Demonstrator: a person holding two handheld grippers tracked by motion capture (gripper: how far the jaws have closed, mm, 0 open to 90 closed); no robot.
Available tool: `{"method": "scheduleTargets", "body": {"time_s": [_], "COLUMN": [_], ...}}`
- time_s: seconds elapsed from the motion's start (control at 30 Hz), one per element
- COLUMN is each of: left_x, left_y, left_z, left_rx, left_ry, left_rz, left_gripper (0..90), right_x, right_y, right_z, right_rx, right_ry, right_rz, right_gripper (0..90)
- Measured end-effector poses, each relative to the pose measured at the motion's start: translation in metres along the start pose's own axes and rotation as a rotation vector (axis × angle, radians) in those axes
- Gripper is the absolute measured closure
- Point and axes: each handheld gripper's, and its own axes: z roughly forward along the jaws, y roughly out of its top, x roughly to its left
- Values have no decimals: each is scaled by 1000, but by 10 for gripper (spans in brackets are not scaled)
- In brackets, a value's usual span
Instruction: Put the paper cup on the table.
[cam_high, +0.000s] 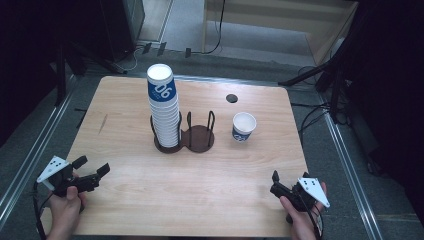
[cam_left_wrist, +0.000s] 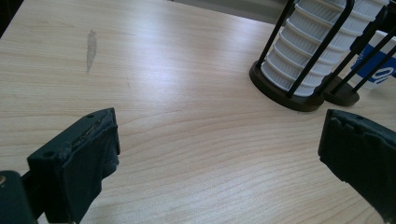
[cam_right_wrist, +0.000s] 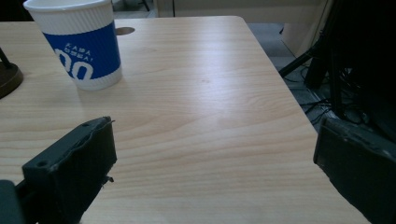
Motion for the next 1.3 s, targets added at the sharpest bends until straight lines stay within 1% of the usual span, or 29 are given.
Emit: {"method": "scheduleTargets", "body": {"time_s": [0.03, 0.07, 0.1, 0.17, 0.2, 0.23, 0.3, 0.37, 0.43, 0.47, 0.53, 0.7, 0.73, 0.8, 0.9, 0.93, 0.97, 1.0, 1.03, 1.07, 1.1, 1.13, 1.17, 1.2, 1.23, 1.27, 1.3], "left_x": [0, 0, 0, 0, 0, 0, 1, 0, 1, 1, 1, 1, 1, 1, 0, 0, 1, 1, 1, 1, 0, 0, 0, 0, 1, 1, 1], "left_y": [0, 0, 0, 0, 0, 0, 0, 1, 1, 1, 1, 1, 1, 1, 1, 1, 1, 1, 1, 1, 1, 1, 1, 1, 1, 1, 1], "left_z": [0, 0, 0, 0, 0, 0, 0, 1, 0, 0, 1, 1, 1, 1, 1, 1, 1, 1, 1, 1, 1, 1, 1, 1, 2, 2, 2], "left_rx": [0, 0, 1, 2, 1, 2, 3, 5, 6, 6, 10, 10, 12, 12, 13, 12, 13, 12, 12, 12, 13, 13, 13, 13, 10, 10, 11], "left_ry": [-2, -2, -1, -2, -2, -2, -3, -3, -4, -4, -6, -8, -4, -6, -7, -7, -8, -8, -8, -8, -5, -4, -4, -4, -4, -4, -3], "left_rz": [-1, -1, -2, -4, -6, -7, -8, -6, -4, -4, -8, -6, -2, 0, -2, -3, -5, -6, -6, -5, -3, -1, -3, -3, -8, -8, -9], "left_gripper": [0, 0, 0, 0, 0, 0, 0, 0, 0, 0, 0, 0, 0, 0, 0, 0, 0, 0, 0, 0, 0, 0, 0, 0, 0, 0, 0], "right_x": [-5, -5, -10, -14, -14, -18, -20, -24, -27, -27, -30, -32, -33, -33, -31, -30, -27, -27, -25, -20, -15, -14, -13, -13, -15, -15, -18], "right_y": [-2, -2, -2, -3, -3, -4, -4, -5, -5, -5, -6, -11, -13, -13, -13, -13, -14, -14, -15, -15, -16, -16, -16, -16, -16, -16, -15], "right_z": [-3, -3, -5, -6, -6, -9, -10, -13, -14, -14, -16, -18, -18, -18, -18, -18, -20, -20, -20, -20, -20, -19, -19, -19, -20, -20, -19], "right_rx": [2, 2, 0, 1, 1, -1, -2, 5, 14, 14, 15, 15, 18, 11, 8, 8, 4, 4, 12, 24, 22, 22, 25, 25, 23, 23, 27], "right_ry": [-10, -10, -17, -35, -35, -43, -46, -59, -73, -73, -88, -99, -96, -91, -103, -96, -103, -103, -123, -159, -156, -152, -162, -162, -154, -154, -150], "right_rz": [8, 8, 10, 17, 17, 23, 21, 3, -6, -6, -8, 3, 13, 11, 0, -8, -45, -45, -67, -104, -156, -164, -169, -169, -153, -153, -125], "right_gripper": [0, 0, 0, 0, 0, 0, 0, 0, 0, 0, 0, 0, 0, 0, 0, 0, 13, 13, 45, 68, 37, 33, 32, 32, 32, 32, 33]}}
